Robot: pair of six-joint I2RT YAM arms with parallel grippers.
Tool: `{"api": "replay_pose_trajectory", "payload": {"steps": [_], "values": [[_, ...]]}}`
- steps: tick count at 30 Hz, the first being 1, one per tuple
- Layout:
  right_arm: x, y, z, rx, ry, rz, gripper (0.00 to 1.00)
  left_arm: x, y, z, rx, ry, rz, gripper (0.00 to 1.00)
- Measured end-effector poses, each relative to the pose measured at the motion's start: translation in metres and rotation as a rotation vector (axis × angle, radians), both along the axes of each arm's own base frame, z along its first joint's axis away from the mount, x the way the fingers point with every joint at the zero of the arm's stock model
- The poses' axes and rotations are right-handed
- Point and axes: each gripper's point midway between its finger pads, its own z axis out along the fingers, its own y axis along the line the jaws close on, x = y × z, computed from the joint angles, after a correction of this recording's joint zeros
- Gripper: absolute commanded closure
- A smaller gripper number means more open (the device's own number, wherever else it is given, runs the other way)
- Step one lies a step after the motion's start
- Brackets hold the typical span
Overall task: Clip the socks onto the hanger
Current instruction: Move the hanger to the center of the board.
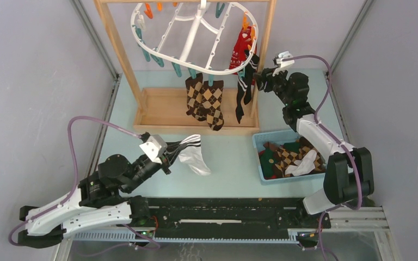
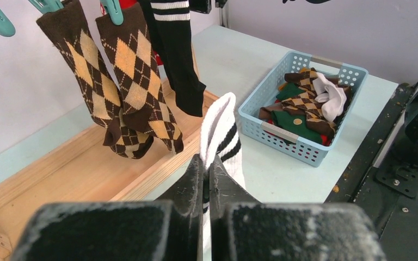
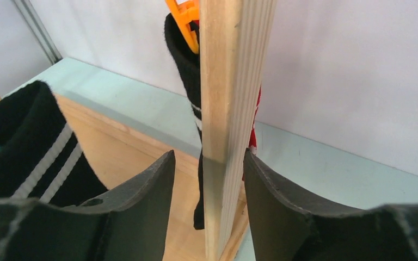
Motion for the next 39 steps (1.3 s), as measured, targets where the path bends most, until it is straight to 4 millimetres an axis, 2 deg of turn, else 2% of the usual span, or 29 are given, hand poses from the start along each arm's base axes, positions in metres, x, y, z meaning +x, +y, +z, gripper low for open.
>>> {"api": "replay_pose_trajectory", "payload": {"steps": [7,13,17,24,27,39], "values": [[0.014,-0.001,0.001,0.006,-0.015,-0.034,0.52,0.002,-0.002,-0.004,0.017,0.005,0.007,1.00],[0.024,-0.004,0.004,0.015,-0.025,-0.061,0.69,0.003,-0.002,-0.004,0.016,0.006,0.012,1.00],[0.026,-0.008,0.004,0.015,-0.023,-0.075,0.76,0.004,-0.001,-0.004,0.016,0.007,0.021,1.00],[0.027,-0.018,0.003,0.019,-0.017,-0.057,0.79,0.004,0.000,-0.004,0.016,0.006,0.025,1.00],[0.031,-0.035,0.003,0.023,-0.015,-0.073,0.80,0.004,0.000,-0.004,0.018,0.004,0.025,1.00],[0.039,-0.128,0.004,0.004,-0.007,-0.214,0.80,0.005,-0.003,-0.006,0.039,-0.004,0.017,1.00]]}}
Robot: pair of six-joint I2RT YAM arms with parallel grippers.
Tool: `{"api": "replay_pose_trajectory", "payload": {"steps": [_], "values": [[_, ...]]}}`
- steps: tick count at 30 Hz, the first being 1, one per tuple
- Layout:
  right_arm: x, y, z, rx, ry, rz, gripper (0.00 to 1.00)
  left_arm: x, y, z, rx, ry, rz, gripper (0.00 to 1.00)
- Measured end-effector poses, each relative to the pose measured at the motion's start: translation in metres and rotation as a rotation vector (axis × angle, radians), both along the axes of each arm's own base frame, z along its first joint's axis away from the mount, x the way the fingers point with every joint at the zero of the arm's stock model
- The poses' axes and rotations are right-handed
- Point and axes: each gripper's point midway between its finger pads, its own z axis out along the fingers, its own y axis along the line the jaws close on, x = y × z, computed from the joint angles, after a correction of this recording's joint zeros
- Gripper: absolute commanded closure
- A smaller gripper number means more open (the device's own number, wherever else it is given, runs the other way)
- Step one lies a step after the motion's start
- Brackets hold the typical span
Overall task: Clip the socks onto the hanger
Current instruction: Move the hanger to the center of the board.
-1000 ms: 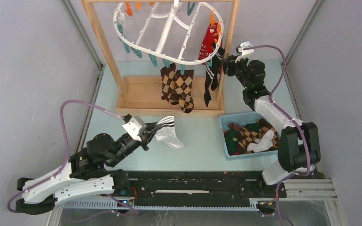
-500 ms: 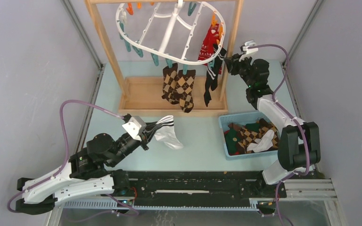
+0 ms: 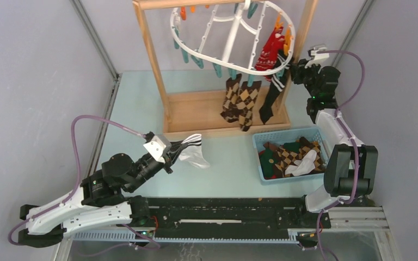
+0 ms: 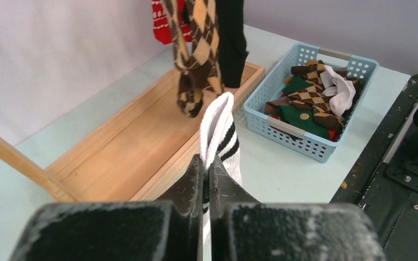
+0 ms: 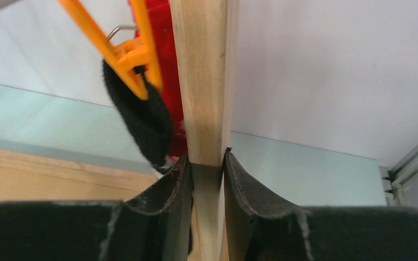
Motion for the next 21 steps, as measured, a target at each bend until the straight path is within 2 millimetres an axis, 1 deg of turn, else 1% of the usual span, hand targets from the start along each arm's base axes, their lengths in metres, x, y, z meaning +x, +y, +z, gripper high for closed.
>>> {"api": "replay_pose_trajectory", "payload": {"steps": [7,11,14,18,19,21], "values": [[-0.004,-0.045,0.000,-0.041,-0.009,0.007,0.79,-0.002,-0.005,-0.002,0.009,0.004,-0.023,1.00],[0.000,-0.066,0.000,-0.058,-0.005,0.026,0.79,-0.002,-0.009,-0.005,0.023,0.008,-0.033,1.00],[0.009,-0.076,0.000,-0.070,-0.003,0.052,0.78,-0.003,-0.012,-0.007,0.032,0.011,-0.044,1.00],[0.020,-0.084,0.001,-0.085,0.006,0.080,0.75,-0.003,-0.013,-0.008,0.034,0.012,-0.048,1.00],[0.023,-0.085,0.002,-0.088,0.012,0.087,0.73,-0.003,-0.013,-0.008,0.034,0.011,-0.048,1.00],[0.029,-0.088,0.001,-0.092,0.021,0.100,0.64,-0.003,-0.013,-0.008,0.033,0.012,-0.048,1.00]]}}
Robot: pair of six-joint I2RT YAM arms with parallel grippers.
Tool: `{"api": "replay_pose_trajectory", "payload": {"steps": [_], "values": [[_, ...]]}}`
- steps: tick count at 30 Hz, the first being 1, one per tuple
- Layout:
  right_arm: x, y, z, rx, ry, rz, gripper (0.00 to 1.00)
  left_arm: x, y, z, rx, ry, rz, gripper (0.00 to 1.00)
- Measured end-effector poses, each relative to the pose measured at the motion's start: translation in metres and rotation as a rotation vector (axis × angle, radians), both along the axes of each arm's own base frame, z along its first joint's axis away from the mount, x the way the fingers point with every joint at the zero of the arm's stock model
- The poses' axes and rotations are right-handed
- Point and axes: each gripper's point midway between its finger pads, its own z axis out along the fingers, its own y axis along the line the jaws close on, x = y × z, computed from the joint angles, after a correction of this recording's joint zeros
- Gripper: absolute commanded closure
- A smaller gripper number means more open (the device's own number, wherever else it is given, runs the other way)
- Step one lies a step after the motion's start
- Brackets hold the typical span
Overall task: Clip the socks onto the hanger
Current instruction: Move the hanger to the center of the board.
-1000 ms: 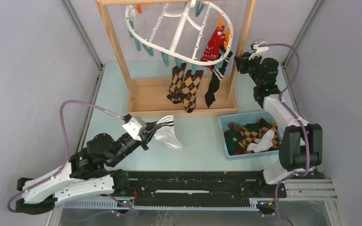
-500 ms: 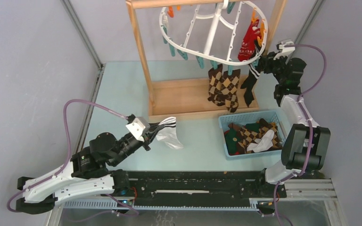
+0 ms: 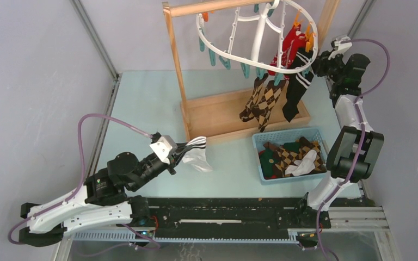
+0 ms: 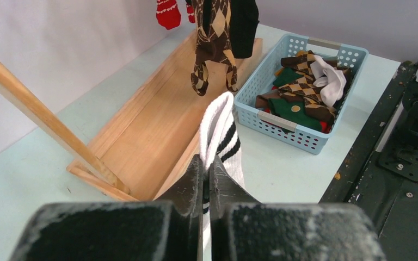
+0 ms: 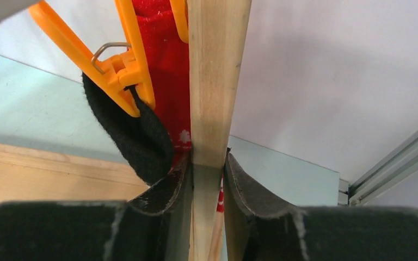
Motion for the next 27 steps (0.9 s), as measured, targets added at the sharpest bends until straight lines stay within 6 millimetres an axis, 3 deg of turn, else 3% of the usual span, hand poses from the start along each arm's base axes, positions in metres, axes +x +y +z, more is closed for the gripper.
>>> {"api": "replay_pose_trajectory", "payload": {"steps": [4,7,11,17,23,27], "values": [[0.003,-0.004,0.003,-0.015,0.000,0.021,0.41,-0.001,0.000,0.000,-0.001,0.002,-0.003,1.00],[-0.002,-0.012,0.009,-0.028,-0.012,0.022,0.33,-0.001,-0.001,0.000,-0.002,0.002,-0.007,1.00],[-0.020,-0.022,0.021,-0.038,-0.021,0.015,0.30,-0.002,-0.002,0.000,-0.003,0.002,-0.017,1.00],[-0.075,-0.018,0.035,-0.037,-0.007,0.043,0.21,-0.003,-0.005,0.004,-0.018,-0.005,-0.031,1.00],[-0.135,-0.017,0.048,-0.033,0.028,0.063,0.17,0.000,-0.015,0.012,-0.040,-0.023,-0.033,1.00],[-0.177,-0.006,0.046,-0.072,0.062,0.096,0.17,0.003,-0.026,0.016,-0.047,-0.042,-0.047,1.00]]}}
